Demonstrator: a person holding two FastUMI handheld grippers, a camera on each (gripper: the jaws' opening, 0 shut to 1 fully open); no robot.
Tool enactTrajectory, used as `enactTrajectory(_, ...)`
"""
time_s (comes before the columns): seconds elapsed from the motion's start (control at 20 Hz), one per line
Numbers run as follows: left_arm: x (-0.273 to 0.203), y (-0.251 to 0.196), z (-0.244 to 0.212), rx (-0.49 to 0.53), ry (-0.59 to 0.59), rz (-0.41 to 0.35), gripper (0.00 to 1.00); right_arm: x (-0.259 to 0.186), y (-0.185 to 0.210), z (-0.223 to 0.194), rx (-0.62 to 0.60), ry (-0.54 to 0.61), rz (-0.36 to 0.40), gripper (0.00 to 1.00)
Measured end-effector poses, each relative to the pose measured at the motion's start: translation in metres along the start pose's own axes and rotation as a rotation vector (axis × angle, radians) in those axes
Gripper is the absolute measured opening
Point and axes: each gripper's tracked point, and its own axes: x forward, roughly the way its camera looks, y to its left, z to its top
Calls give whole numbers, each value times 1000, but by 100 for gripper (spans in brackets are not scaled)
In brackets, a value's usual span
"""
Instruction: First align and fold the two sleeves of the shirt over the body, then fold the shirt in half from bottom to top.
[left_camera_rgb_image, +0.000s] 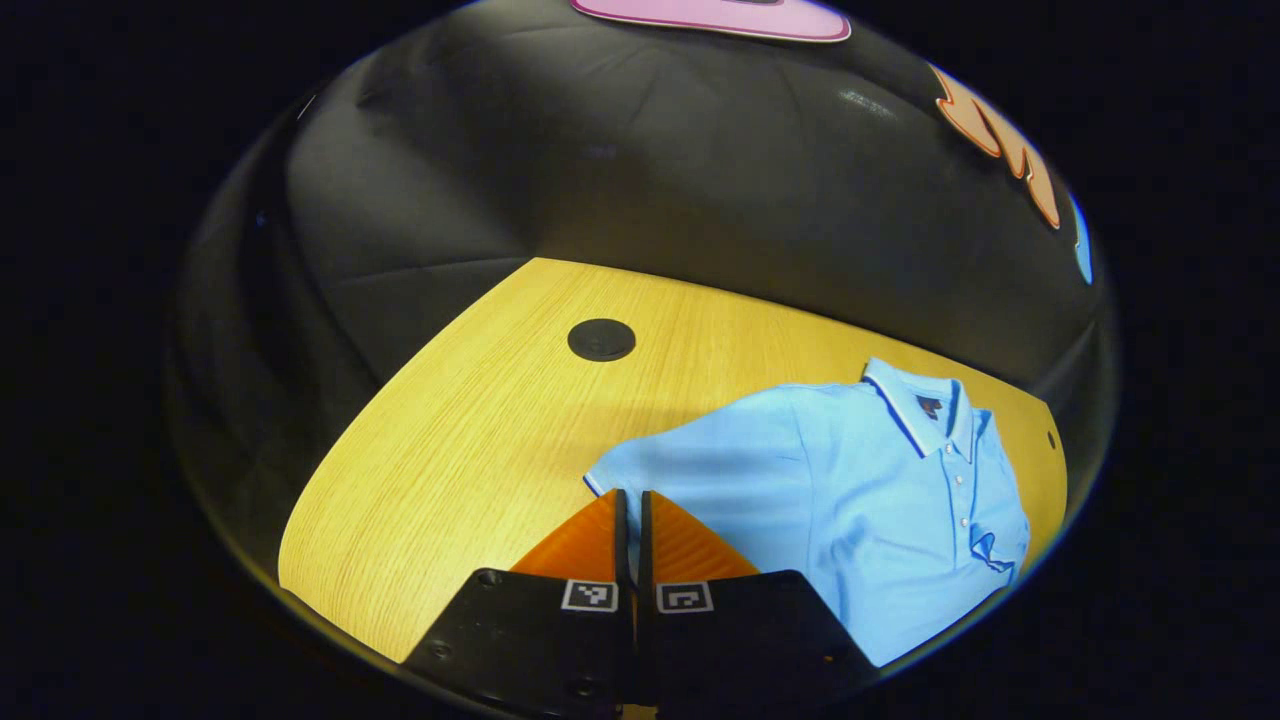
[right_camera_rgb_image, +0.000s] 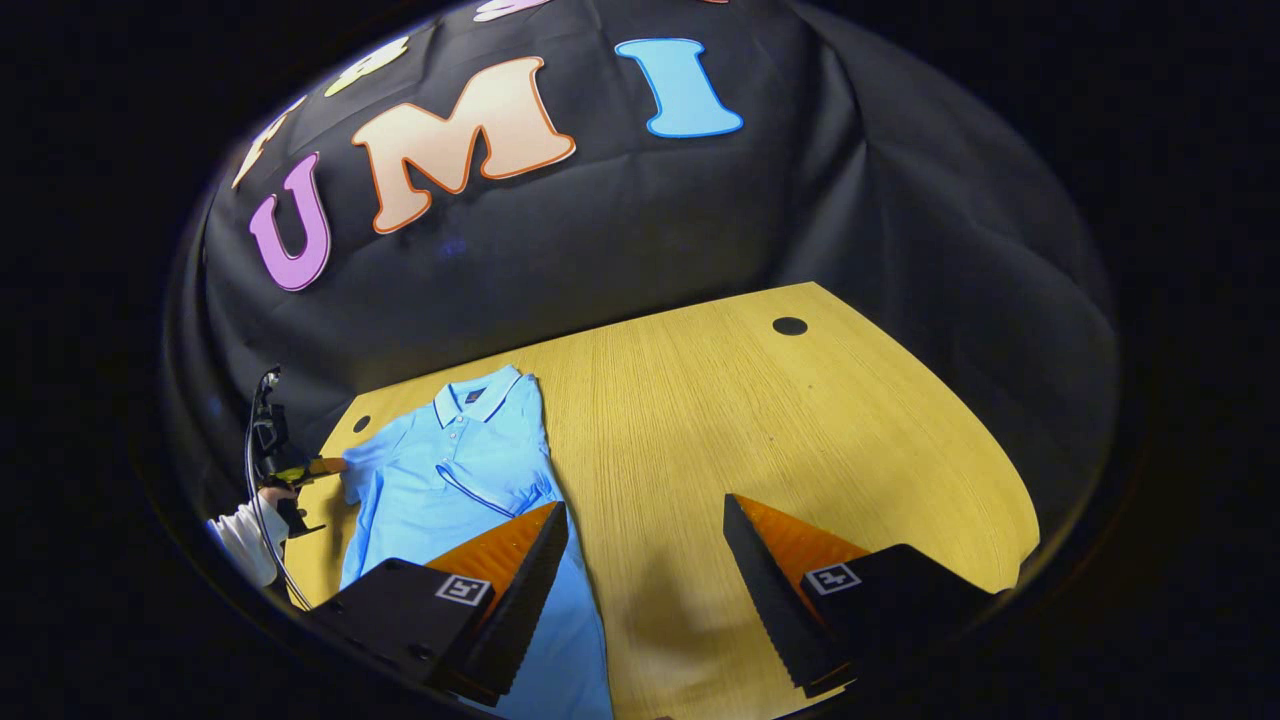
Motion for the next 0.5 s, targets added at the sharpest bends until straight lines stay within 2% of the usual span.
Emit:
enactTrajectory(0.15, -17, -44, 26, 47, -58, -72, 0, -2, 1, 0, -8, -6, 4, 98)
enactTrajectory(0.3, -36, -116, 44, 136, -102, -184, 0, -1, 4, -3, -6, -12, 20, 98)
enactTrajectory(0.4, -45, -172, 42, 202, -109, -256, 0, -1, 7, -8, 5, -4, 33, 98)
enactTrajectory(0.45, -45, -202, 37, 227, -108, -293, 0, -2, 10, -9, 9, -4, 40, 93)
enactTrajectory(0.5, -42, -226, 26, 247, -87, -321, 0, -3, 10, -13, 3, -3, 42, 98)
